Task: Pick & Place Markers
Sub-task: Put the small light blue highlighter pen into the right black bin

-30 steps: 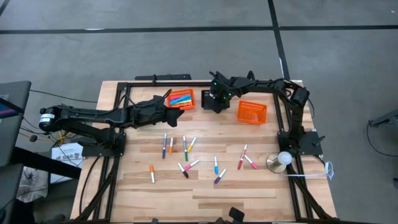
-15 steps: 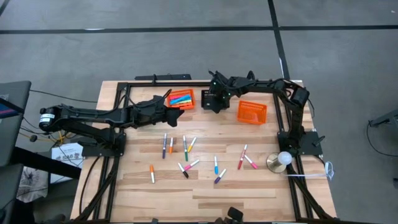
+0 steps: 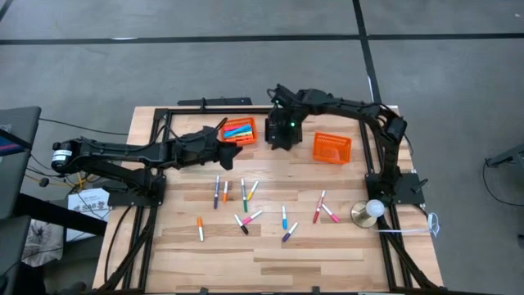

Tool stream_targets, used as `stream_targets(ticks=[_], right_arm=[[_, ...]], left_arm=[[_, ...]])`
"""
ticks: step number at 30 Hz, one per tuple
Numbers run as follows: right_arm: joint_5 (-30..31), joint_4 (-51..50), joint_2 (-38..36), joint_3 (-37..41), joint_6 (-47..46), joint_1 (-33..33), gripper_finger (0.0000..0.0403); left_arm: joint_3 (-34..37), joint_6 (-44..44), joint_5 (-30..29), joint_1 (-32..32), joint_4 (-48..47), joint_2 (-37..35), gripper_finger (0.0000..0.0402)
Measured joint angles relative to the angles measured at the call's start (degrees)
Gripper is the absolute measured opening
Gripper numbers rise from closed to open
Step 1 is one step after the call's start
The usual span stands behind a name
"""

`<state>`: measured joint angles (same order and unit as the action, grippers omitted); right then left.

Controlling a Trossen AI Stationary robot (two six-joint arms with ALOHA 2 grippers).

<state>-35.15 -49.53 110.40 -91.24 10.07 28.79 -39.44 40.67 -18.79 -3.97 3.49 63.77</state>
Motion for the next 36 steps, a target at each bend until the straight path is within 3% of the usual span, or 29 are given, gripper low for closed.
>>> stream_targets(ticks=[3, 8, 12, 19, 24, 32, 36], right_arm=[[-2.12, -5.71, -1.41, -0.16, 3.80, -2.27, 0.0166], [-0.64, -13.84, -5.11, -0.20, 6.62, -7.18, 0.0156], [0.33, -14.64, -7.78, -0.20, 6.53, -12.30, 0.0146], [7.99, -12.90, -8.10, 0.09, 5.68, -20.92, 0.0124], [8.93, -10.66, -8.01, 2.89, -1.50, -24.74, 0.0118], [12.02, -7.71, -7.97, 9.07, -25.96, -27.65, 0.0118], [12.98, -6.88, -7.97, 11.81, -33.13, -30.34, 0.0118]], left_arm=[[-0.01, -0.15, 1.28, 0.01, -0.91, 0.00, 0.0190], [-0.02, -0.16, 1.69, 0.02, -4.35, 0.00, 0.0190], [-0.02, -0.72, 1.69, 0.02, -5.09, 0.00, 0.0190], [-0.02, -1.89, 1.88, 0.02, -5.16, 0.00, 0.0190], [-0.02, -1.91, 3.77, 0.03, -5.18, -0.01, 0.0190], [-0.02, -1.59, 4.41, 0.02, -5.23, 0.00, 0.0190], [-0.02, -1.23, 5.44, 0.22, -5.23, 0.00, 0.0190]])
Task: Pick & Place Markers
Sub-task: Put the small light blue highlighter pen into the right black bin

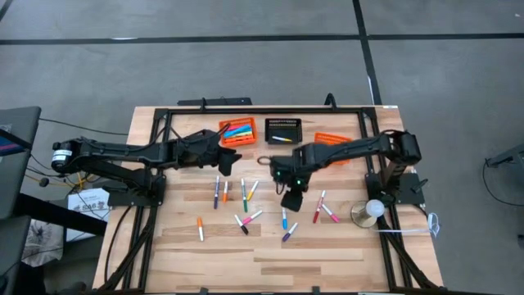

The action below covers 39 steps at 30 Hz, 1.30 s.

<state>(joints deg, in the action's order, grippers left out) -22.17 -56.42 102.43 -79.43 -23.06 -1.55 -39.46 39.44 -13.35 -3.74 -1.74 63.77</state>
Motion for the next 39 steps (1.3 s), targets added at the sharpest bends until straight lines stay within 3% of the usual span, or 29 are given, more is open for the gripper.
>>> stream_targets(ticks=[7, 13, 23, 28, 39], right_arm=[[8.59, 6.12, 0.02, 1.54, -1.99, -8.27, 0.0118], [17.06, 11.09, 0.02, 1.54, -14.34, -12.09, 0.0118], [17.98, 11.05, 0.02, 1.54, -35.78, -12.50, 0.0118], [21.42, 11.01, 0.02, 1.54, -44.23, -13.40, 0.0118], [23.13, 12.11, 6.43, 1.50, -51.70, -14.20, 0.0118]], left_arm=[[0.00, 2.86, 0.19, 1.46, 0.02, 0.00, 0.0190], [0.00, 3.23, 0.21, 2.25, 0.02, -0.01, 0.0190], [0.00, 1.39, 0.12, 2.18, 0.04, -0.01, 0.0190], [0.00, 1.31, 0.12, 2.16, 0.04, 0.00, 0.0190], [0.00, -2.98, 0.14, 2.14, 0.04, -0.02, 0.0190]])
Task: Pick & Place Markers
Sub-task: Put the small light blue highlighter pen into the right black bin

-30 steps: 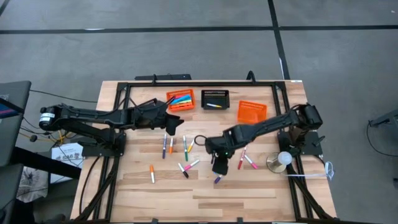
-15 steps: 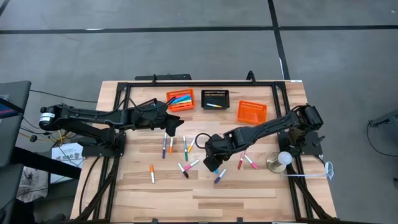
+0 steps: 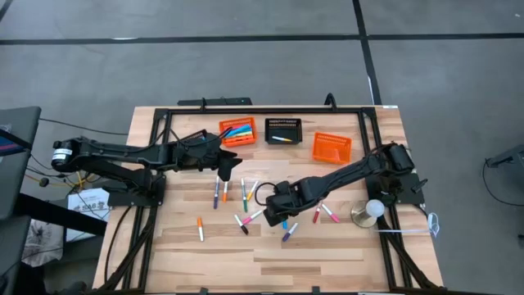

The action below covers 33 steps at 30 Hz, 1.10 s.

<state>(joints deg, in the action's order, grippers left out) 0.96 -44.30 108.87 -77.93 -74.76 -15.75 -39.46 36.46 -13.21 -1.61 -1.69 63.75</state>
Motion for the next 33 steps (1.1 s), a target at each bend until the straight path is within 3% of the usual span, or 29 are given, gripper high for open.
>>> stream_targets(ticks=[5, 12, 22, 33], right_arm=[[0.67, -1.52, 1.11, -0.08, -1.75, 0.63, 0.0118], [-1.48, -0.91, 2.51, 0.12, -3.65, 0.01, 0.0118], [-1.51, -0.12, 4.56, -0.07, -4.79, 0.26, 0.0118], [-4.29, 1.71, 9.67, -0.91, -4.36, 0.50, 0.0118]], left_arm=[[0.02, -3.16, -0.01, 0.00, -0.31, -1.42, 0.0190], [0.50, -14.10, -0.05, 0.33, 0.39, -3.28, 0.0190], [12.63, -17.35, 2.19, 0.87, 19.46, -8.18, 0.0190], [19.64, -18.06, 3.97, 0.89, 20.54, -15.78, 0.0190]])
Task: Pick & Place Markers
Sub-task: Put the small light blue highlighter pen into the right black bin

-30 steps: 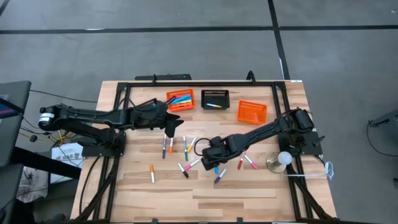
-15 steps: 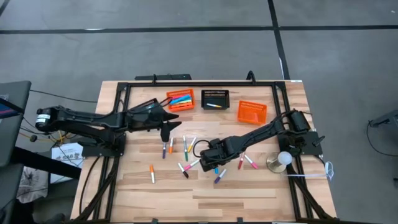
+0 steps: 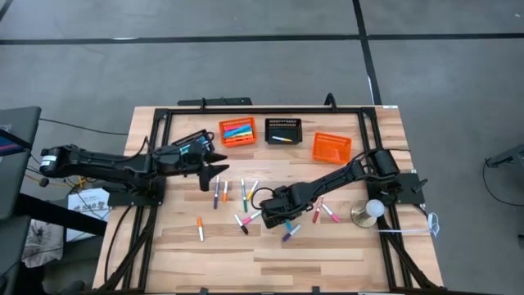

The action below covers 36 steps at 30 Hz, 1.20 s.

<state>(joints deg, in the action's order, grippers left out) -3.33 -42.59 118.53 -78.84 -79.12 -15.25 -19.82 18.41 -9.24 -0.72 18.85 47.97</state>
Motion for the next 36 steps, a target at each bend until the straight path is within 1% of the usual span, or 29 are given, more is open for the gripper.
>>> stream_targets(ticks=[4, 9, 13, 17, 20, 23, 24, 27, 29, 32, 36], right_arm=[[0.17, -0.66, 0.33, 0.02, 0.01, 0.01, 0.0100], [2.46, -1.23, 0.14, 0.13, 0.07, 0.17, 0.0052], [2.74, -1.03, 0.12, 0.15, 1.19, 0.33, 0.0022], [3.04, -0.47, 0.18, 0.11, 1.58, 0.58, 0.0022], [2.91, -2.05, 0.35, -1.26, 2.74, 1.14, 0.0036], [2.41, -5.12, 0.64, -3.55, 6.21, 2.19, 0.0038], [3.89, -6.47, 0.62, -4.35, 8.19, 2.53, 0.0034], [4.65, -9.07, -0.20, -7.31, 13.49, 4.74, 0.0018], [4.64, -12.34, -1.75, -8.88, 17.00, 6.28, 0.0018], [4.16, -14.49, -3.89, -10.64, 22.24, 8.24, 0.0018], [3.71, -16.64, -9.63, -11.52, 31.83, 11.66, 0.0030]], left_arm=[[1.58, 0.72, -0.12, -0.02, -0.27, -0.11, 0.0190], [2.13, 1.52, -0.10, -0.02, -0.25, 0.17, 0.0190], [2.13, 1.52, -0.10, -0.02, -0.27, 0.15, 0.0190], [2.13, 1.52, -0.10, -0.02, -0.22, 0.15, 0.0190], [2.13, 1.52, -0.10, -0.02, -0.19, 0.15, 0.0190], [2.13, 1.52, -0.10, -0.02, -0.05, 0.17, 0.0190], [2.11, 1.52, -0.10, -0.02, 0.04, 0.17, 0.0190], [2.10, 1.52, -0.09, -0.02, 0.08, 0.17, 0.0190], [2.10, 1.47, -0.08, -0.02, 0.20, 0.15, 0.0190], [2.10, 1.37, -0.06, -0.02, 0.56, 0.13, 0.0190], [2.06, 1.34, 0.03, -0.02, 1.08, 0.03, 0.0190]])
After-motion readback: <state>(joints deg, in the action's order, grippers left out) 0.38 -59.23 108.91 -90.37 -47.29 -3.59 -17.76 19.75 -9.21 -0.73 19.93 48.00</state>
